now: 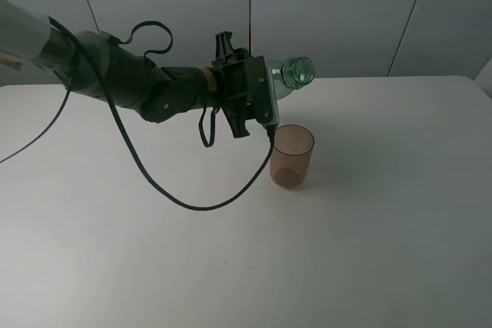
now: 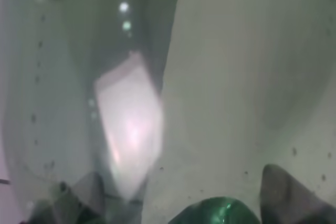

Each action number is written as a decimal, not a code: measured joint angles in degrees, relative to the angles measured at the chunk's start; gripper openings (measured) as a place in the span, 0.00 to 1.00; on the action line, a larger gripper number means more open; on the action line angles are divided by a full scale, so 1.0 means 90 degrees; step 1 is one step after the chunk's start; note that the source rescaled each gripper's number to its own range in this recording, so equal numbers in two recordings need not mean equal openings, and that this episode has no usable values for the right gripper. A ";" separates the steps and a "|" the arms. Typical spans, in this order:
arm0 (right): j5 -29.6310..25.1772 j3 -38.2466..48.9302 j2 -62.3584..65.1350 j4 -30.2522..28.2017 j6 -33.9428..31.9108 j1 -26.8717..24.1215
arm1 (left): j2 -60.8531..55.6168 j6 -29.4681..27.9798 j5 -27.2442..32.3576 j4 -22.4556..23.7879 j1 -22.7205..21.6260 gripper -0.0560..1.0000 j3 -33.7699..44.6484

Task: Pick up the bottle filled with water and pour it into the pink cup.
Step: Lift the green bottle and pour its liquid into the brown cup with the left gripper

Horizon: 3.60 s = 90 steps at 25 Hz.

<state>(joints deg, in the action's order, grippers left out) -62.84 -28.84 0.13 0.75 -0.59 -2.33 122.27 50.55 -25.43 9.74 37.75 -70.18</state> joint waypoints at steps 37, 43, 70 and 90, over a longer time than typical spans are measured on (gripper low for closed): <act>0.0000 0.0000 0.0000 0.0000 0.0000 0.0000 | 0.0000 0.5196 0.0035 -0.0975 0.0027 0.09 0.0000; 0.0000 0.0000 0.0000 0.0000 0.0000 0.0000 | 0.0000 0.5537 0.0047 -0.1082 0.0027 0.09 0.0000; 0.0000 0.0000 0.0000 0.0000 0.0000 0.0000 | -0.0009 0.6954 -0.0569 -0.1369 0.0079 0.09 0.0000; 0.0000 0.0000 0.0000 0.0000 0.0000 0.0000 | -0.0038 0.7640 -0.1163 -0.1338 0.0229 0.09 0.0000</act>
<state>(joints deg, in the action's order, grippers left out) -62.84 -28.84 0.13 0.75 -0.59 -2.33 121.92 119.31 -35.90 -2.30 39.81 -70.18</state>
